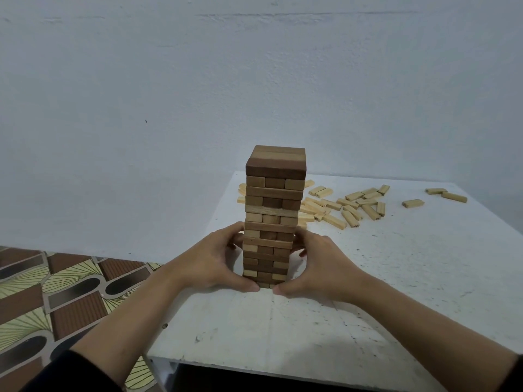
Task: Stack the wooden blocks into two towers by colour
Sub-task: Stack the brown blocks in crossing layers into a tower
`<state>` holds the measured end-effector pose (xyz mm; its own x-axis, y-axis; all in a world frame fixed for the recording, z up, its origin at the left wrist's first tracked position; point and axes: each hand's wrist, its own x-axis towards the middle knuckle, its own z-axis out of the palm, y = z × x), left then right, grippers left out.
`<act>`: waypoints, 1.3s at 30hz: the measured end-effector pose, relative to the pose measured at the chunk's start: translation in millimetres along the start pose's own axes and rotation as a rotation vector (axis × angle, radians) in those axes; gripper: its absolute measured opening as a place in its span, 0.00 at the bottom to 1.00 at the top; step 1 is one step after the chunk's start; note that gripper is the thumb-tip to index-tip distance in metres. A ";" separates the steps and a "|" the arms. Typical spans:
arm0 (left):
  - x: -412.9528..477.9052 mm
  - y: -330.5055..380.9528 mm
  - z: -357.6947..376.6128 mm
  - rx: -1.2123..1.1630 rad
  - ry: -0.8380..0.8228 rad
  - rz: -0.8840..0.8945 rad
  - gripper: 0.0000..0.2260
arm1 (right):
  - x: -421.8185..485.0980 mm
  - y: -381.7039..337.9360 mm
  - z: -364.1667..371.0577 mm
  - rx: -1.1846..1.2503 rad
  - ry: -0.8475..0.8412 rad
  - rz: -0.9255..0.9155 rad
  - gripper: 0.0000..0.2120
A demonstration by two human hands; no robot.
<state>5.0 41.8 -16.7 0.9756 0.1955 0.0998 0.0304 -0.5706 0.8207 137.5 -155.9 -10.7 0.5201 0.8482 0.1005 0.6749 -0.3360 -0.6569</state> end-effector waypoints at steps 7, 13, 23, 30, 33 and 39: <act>2.3 0.3 -0.7 -0.011 -0.035 0.018 0.36 | 1.4 1.5 -0.2 0.005 -0.011 0.010 0.39; 3.0 -0.1 1.4 -0.042 -0.044 0.028 0.35 | 3.7 3.7 0.1 0.002 -0.016 0.002 0.40; 2.1 -1.8 0.5 -0.055 -0.058 0.007 0.37 | 5.2 8.8 -1.9 0.040 -0.058 0.013 0.43; -1.3 8.6 -20.2 -0.096 -0.039 0.071 0.36 | -1.2 4.2 -33.2 0.267 -0.149 0.023 0.44; -3.1 14.4 -27.7 -0.195 -0.017 0.093 0.39 | -8.0 3.1 -43.4 0.355 -0.099 -0.019 0.44; -0.1 46.1 -30.6 -0.342 0.169 0.220 0.35 | -14.8 -24.2 -57.4 0.525 0.245 -0.184 0.31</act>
<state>-0.3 39.9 38.4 0.9005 0.2430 0.3607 -0.2757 -0.3225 0.9055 143.5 -183.8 46.6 0.5668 0.7336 0.3750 0.4493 0.1063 -0.8871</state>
